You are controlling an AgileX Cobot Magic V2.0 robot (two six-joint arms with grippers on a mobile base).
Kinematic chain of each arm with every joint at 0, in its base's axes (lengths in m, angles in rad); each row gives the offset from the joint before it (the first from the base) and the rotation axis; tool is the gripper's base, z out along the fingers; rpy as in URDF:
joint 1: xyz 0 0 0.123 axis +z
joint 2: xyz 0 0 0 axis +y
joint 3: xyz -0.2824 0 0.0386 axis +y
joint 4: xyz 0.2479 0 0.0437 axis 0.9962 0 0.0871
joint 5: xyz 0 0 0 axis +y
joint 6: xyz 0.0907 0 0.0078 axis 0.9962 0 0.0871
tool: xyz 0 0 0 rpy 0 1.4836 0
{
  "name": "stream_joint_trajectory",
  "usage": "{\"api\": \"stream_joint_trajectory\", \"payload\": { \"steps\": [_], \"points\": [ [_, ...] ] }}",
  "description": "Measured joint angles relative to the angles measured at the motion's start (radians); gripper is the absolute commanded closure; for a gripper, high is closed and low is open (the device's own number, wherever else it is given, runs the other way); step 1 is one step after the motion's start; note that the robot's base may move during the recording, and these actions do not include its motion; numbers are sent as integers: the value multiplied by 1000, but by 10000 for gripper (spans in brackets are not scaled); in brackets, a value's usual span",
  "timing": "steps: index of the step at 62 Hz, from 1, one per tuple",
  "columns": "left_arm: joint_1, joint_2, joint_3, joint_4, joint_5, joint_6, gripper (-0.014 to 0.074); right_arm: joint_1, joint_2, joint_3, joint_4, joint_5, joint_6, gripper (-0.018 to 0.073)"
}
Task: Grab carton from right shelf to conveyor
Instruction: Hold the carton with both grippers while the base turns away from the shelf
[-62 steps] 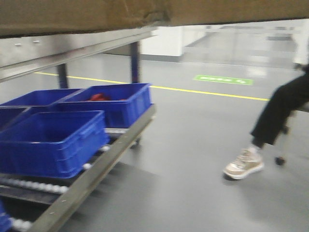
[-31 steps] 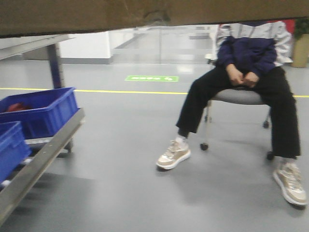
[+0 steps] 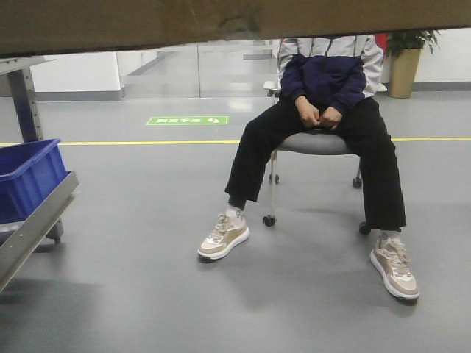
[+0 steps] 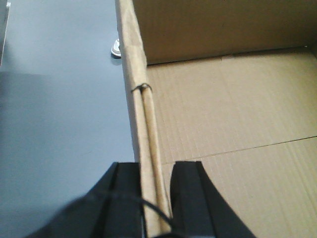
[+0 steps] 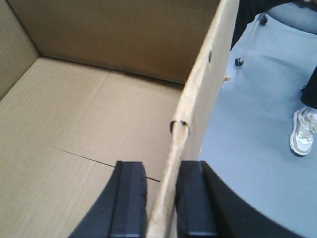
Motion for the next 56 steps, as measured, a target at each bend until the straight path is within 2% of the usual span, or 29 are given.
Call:
{"api": "stream_joint_trajectory", "payload": {
  "steps": [56],
  "points": [
    [0, 0, 0, 0, 0, 0, 604, 0, -3, 0, 0, 0, 0, 629]
  ]
}}
